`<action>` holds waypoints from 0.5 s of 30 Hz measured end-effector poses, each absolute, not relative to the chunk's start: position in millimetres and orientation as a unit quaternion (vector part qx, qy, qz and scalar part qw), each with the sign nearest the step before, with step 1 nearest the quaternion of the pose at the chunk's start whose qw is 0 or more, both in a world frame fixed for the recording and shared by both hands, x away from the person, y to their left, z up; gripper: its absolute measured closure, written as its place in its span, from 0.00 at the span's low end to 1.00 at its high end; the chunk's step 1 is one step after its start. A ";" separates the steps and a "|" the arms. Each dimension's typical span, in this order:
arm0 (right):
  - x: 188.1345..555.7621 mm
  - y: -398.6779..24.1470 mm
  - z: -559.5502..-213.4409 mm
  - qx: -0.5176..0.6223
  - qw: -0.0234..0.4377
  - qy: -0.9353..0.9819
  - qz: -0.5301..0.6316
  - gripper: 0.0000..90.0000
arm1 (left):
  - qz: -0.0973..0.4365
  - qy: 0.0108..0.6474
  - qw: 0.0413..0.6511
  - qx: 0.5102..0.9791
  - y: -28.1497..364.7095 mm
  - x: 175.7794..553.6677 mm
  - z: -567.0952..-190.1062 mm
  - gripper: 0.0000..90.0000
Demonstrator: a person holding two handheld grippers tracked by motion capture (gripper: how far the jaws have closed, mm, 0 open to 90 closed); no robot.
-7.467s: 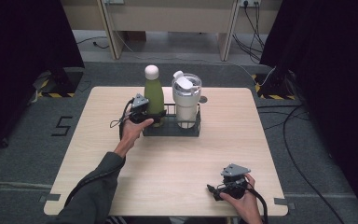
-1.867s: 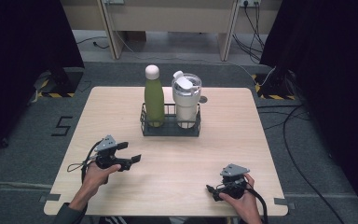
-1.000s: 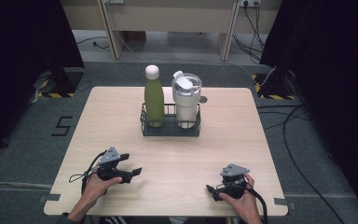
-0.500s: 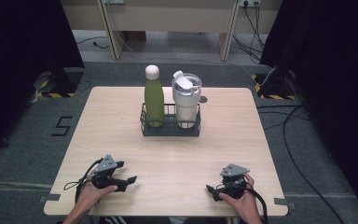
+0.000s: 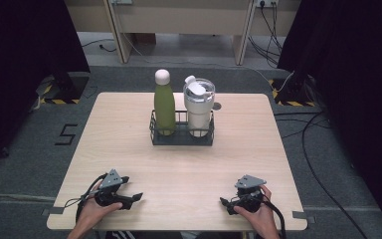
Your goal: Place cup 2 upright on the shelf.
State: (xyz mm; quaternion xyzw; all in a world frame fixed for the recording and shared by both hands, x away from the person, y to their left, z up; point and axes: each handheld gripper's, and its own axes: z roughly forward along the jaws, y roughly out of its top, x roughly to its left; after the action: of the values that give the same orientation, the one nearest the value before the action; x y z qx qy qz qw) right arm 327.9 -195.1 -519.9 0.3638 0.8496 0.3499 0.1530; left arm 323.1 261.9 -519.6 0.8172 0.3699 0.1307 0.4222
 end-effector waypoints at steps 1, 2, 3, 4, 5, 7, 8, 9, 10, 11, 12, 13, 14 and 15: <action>328.1 -195.2 -520.0 0.362 0.154 0.850 0.350 0.05 | 0.133 0.371 0.424 0.816 263.1 322.0 -519.1 0.16; 328.2 -195.3 -520.0 0.361 0.154 0.850 0.350 0.05 | 0.134 0.373 0.424 0.815 264.4 320.7 -518.7 0.16; 328.1 -195.2 -520.0 0.362 0.154 0.850 0.350 0.05 | 0.135 0.374 0.425 0.813 265.8 319.4 -518.5 0.16; 328.1 -195.1 -519.9 0.362 0.154 0.850 0.350 0.05 | 0.135 0.373 0.425 0.813 267.5 318.5 -518.5 0.16; 328.1 -195.2 -520.0 0.362 0.154 0.850 0.350 0.05 | 0.135 0.375 0.426 0.812 268.2 317.6 -518.8 0.16; 328.1 -195.1 -520.0 0.363 0.153 0.850 0.350 0.05 | 0.136 0.378 0.425 0.811 270.5 315.8 -519.8 0.16; 328.1 -195.2 -520.0 0.362 0.154 0.850 0.350 0.05 | 0.136 0.380 0.426 0.810 271.0 315.0 -520.3 0.16; 328.1 -195.2 -520.0 0.362 0.154 0.850 0.350 0.05 | 0.137 0.381 0.425 0.810 271.2 314.1 -520.4 0.16; 328.1 -195.1 -520.0 0.363 0.154 0.850 0.350 0.05 | 0.141 0.379 0.422 0.812 271.4 313.2 -520.3 0.16; 328.2 -195.3 -520.0 0.362 0.154 0.850 0.350 0.05 | 0.142 0.379 0.421 0.812 271.1 312.3 -520.2 0.16; 328.1 -195.2 -520.0 0.362 0.154 0.850 0.350 0.05 | 0.142 0.379 0.421 0.812 270.9 311.5 -520.3 0.16; 328.1 -195.1 -520.0 0.363 0.154 0.850 0.350 0.05 | 0.140 0.380 0.421 0.812 270.6 310.5 -520.8 0.16; 328.1 -195.2 -520.0 0.362 0.154 0.850 0.350 0.05 | 0.139 0.378 0.419 0.814 270.5 309.7 -521.3 0.16; 328.2 -195.2 -520.0 0.362 0.154 0.850 0.350 0.05 | 0.138 0.378 0.419 0.814 270.0 308.9 -521.8 0.16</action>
State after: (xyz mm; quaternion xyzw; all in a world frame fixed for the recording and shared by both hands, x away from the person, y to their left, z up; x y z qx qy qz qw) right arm 328.2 -195.2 -520.0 0.3620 0.8502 0.3500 0.1539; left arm 308.9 270.0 -521.8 0.8142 0.3779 0.1380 0.4185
